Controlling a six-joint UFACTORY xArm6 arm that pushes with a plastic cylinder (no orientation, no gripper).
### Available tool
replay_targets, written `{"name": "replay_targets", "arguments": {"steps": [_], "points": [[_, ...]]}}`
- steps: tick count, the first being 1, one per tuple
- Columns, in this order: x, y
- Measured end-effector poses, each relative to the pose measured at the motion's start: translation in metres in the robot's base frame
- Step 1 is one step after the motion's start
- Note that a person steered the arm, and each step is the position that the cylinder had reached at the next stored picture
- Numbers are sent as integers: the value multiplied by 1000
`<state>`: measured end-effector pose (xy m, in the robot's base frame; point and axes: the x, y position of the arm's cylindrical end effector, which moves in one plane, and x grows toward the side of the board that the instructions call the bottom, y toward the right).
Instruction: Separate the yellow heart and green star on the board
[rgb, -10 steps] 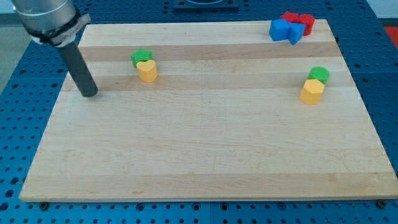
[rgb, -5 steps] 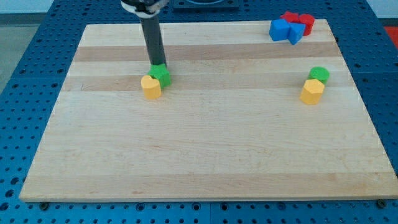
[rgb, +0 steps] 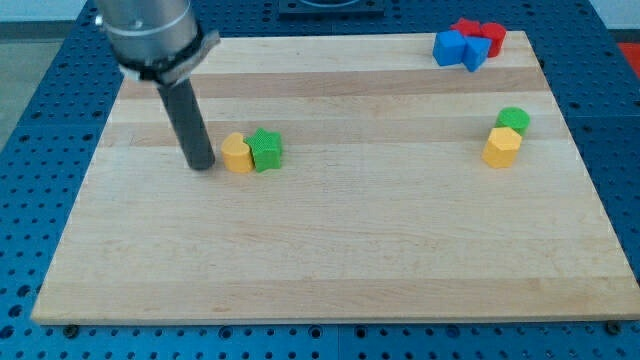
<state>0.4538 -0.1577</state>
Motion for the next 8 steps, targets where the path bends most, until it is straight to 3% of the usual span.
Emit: {"name": "replay_targets", "arguments": {"steps": [1, 2, 5, 7, 8], "points": [[6, 37], [-18, 64], [-59, 49], [-59, 122], [-59, 110]]}}
